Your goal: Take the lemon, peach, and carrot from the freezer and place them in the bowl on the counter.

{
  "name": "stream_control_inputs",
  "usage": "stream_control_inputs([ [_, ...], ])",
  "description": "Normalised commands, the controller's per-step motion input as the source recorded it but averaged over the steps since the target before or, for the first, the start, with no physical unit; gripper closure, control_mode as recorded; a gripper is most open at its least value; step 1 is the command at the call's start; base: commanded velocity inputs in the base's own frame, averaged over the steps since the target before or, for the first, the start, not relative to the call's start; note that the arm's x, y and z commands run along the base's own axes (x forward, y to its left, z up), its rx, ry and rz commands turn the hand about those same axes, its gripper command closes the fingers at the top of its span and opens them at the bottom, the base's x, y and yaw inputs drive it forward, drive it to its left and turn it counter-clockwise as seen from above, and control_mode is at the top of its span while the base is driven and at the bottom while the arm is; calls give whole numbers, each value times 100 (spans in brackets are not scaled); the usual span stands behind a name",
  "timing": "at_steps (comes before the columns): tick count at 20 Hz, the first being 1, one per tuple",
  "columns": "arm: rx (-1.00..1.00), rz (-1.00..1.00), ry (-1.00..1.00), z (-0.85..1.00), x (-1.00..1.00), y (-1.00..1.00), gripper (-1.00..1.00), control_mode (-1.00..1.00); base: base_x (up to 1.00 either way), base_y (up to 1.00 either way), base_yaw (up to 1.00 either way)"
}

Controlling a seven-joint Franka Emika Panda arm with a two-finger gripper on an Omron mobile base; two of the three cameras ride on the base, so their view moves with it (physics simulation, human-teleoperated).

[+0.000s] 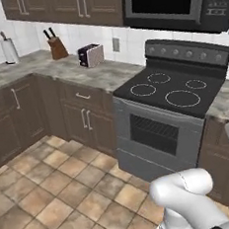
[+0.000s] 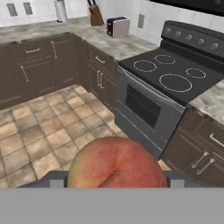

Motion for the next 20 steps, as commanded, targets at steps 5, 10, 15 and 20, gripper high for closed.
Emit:
stream_control_inputs([
  [5, 0, 0, 0, 0, 0, 0, 100, 100, 65, 0, -60],
  [10, 0, 0, 0, 0, 0, 0, 100, 100, 65, 0, -58],
  [15, 0, 0, 0, 0, 0, 0, 100, 100, 56, -15, -60],
  [20, 0, 0, 0, 0, 0, 0, 100, 100, 61, -11, -60],
])
